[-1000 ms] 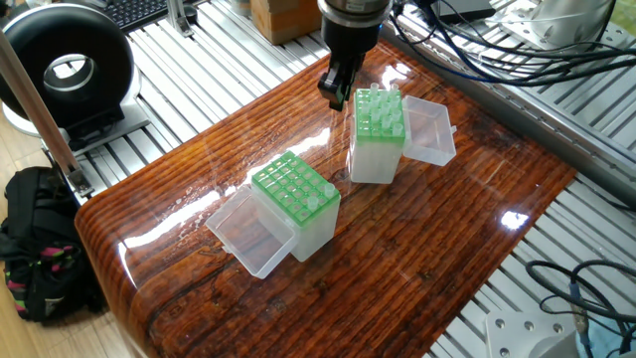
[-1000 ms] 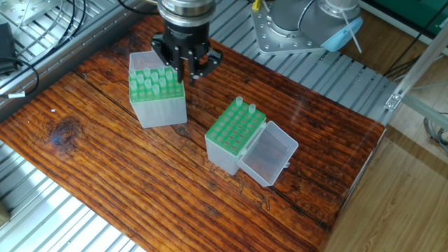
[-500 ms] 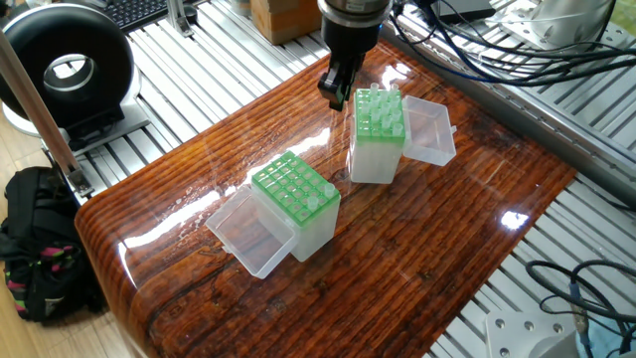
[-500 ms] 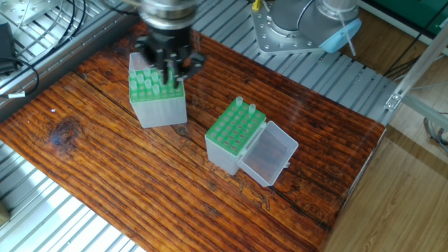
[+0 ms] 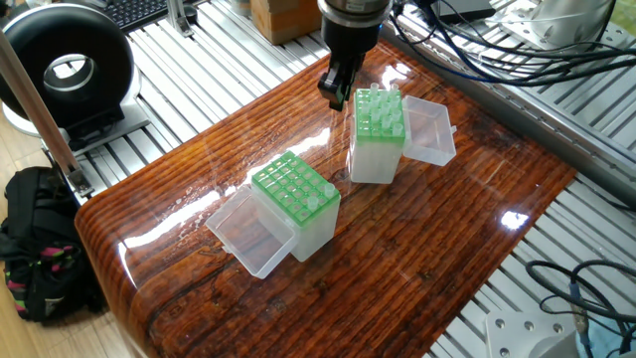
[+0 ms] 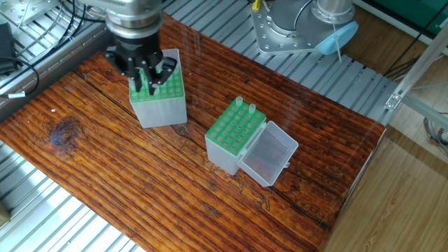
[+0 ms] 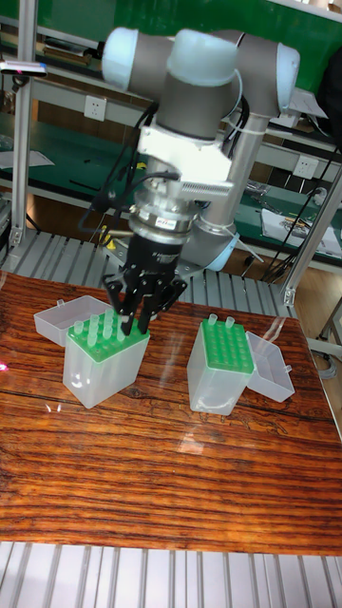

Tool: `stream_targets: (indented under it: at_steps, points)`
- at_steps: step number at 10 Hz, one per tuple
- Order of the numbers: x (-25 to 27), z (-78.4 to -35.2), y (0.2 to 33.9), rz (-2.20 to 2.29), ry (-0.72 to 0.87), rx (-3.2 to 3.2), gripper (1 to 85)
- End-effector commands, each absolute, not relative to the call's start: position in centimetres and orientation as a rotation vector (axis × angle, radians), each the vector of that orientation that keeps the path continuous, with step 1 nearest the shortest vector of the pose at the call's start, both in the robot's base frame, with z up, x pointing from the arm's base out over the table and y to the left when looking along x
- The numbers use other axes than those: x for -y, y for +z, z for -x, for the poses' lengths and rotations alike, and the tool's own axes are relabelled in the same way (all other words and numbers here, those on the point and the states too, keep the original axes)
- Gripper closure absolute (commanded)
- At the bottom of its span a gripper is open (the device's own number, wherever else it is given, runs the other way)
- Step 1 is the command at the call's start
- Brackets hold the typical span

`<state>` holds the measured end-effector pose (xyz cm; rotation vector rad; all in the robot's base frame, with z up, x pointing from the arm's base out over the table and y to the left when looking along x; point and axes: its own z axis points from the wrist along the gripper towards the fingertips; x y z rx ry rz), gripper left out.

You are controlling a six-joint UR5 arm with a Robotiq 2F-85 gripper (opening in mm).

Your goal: Transfer all large pipette tips from one holder to another

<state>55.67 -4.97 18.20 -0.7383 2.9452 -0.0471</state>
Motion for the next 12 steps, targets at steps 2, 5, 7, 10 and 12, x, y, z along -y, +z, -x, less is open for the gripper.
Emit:
stream_targets:
  at_steps: [2, 5, 7, 10, 12]
  points:
    - [4.3, -55.1, 16.7, 0.874, 0.007, -2.915, 55.7]
    - [4.8, -53.7, 15.7, 0.896, -0.002, -2.927, 55.7]
    - [5.1, -53.0, 15.8, 0.907, -0.018, -2.943, 55.7]
    - [5.2, -52.6, 15.5, 0.904, -0.024, -2.957, 55.7]
    - [5.3, -52.4, 15.4, 0.929, -0.022, -2.958, 55.7]
